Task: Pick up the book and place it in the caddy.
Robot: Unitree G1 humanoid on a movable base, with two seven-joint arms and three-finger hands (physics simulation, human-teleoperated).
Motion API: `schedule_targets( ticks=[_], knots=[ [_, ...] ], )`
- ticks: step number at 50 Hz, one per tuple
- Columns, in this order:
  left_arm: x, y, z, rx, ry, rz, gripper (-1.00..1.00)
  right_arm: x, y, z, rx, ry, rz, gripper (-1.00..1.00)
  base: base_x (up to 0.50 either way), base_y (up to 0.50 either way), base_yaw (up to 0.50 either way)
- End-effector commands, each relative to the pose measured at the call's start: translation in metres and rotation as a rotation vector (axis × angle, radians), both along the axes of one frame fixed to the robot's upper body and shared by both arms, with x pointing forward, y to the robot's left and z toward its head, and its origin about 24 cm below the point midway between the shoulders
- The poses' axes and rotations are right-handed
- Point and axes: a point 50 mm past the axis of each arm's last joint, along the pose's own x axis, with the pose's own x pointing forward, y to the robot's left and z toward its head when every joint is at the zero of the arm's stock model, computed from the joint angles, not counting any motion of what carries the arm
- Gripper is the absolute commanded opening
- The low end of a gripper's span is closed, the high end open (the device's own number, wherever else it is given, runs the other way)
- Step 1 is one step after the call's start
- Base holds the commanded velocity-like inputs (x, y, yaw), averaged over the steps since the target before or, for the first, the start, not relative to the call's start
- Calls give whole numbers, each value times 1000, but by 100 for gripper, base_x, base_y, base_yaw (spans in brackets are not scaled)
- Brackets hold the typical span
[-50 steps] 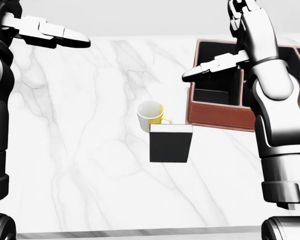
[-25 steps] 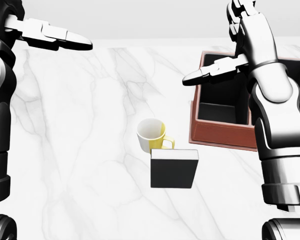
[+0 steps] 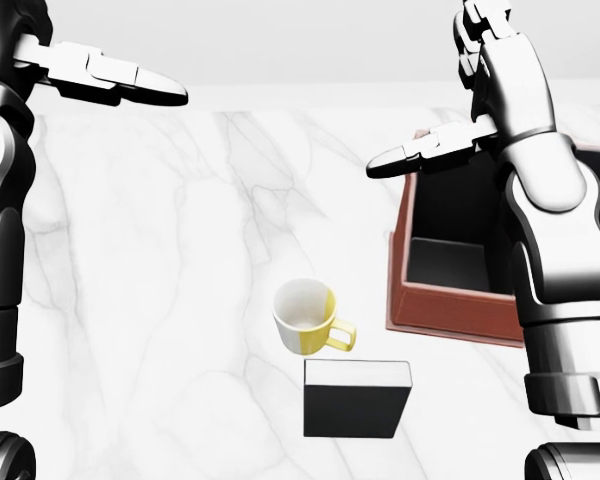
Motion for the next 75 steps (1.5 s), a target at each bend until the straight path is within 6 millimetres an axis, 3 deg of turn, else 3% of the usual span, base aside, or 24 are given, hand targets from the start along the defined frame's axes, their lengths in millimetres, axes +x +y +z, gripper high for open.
schedule_targets(
  ticks=[1,24,25,26,30,32,41,46,50,55,66,75],
  knots=[
    [0,0,-1,3,4,0,100,-1,0,0,-1,-3,3,100,26,0,0],
    [1,2,-4,1,13,7,100,3,-1,-8,12,30,-24,100,6,0,0],
    [1,2,-4,1,13,7,100,1,1,-8,-3,26,-8,100,0,0,0],
    [1,2,-4,1,13,7,100,-2,3,4,-18,-20,14,100,0,0,0],
    [2,3,-7,-3,24,11,100,-17,12,-8,-47,-36,60,100,0,0,0],
    [2,3,-8,-7,27,10,100,-24,15,7,-67,-99,85,100,0,0,0],
    [3,3,-11,-13,38,9,100,-62,25,5,-158,-190,173,100,0,0,0],
    [4,3,-13,-17,48,9,100,-87,32,-7,-231,-194,226,100,0,0,0],
    [6,3,-16,-21,61,7,100,-114,41,-29,-292,-152,277,100,0,0,0],
    [6,2,-16,-23,61,4,100,-133,48,-45,-335,-102,316,100,0,0,0],
    [4,3,-17,-24,56,2,100,-159,58,-81,-365,52,364,100,0,0,0],
    [5,3,-18,-24,62,3,100,-163,60,-99,-367,141,372,100,0,0,0]
  ],
)
